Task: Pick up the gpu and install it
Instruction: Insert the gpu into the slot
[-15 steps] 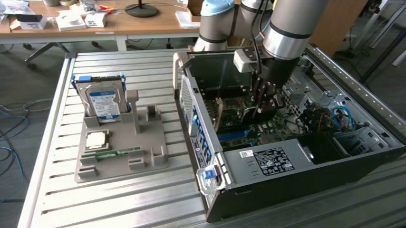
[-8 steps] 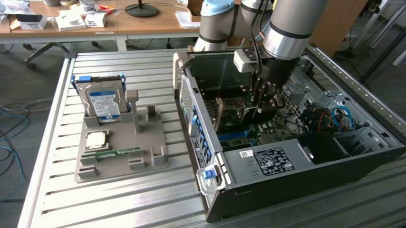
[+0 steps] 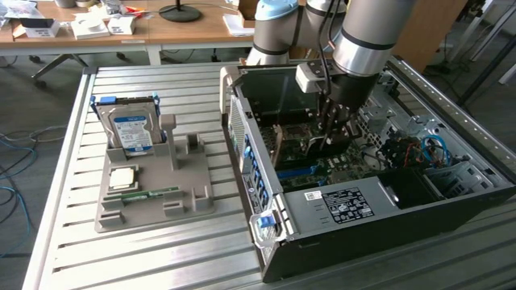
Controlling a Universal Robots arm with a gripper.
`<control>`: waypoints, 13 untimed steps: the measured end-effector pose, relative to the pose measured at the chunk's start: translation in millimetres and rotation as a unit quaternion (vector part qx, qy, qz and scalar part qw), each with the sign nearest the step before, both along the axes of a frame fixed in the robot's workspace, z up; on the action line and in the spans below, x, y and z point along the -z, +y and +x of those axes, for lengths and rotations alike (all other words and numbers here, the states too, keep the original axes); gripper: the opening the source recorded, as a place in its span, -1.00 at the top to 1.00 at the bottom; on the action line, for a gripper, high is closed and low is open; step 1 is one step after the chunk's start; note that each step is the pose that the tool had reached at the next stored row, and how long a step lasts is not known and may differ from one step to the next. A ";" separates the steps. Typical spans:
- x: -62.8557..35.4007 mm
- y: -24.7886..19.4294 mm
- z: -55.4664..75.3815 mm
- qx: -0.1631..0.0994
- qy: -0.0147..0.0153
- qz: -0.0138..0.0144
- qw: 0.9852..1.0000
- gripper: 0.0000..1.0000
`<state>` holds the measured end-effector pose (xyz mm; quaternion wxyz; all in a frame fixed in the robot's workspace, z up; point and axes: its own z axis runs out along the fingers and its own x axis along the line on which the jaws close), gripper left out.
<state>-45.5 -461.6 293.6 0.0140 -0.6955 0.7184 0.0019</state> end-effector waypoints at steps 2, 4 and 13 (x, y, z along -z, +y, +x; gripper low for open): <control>0.0 0.0 -0.4 0.000 0.000 0.000 1.000 0.47; 0.7 0.0 -0.4 0.000 0.000 0.000 1.000 0.47; 5.0 0.0 -1.5 0.000 0.000 0.000 1.000 0.47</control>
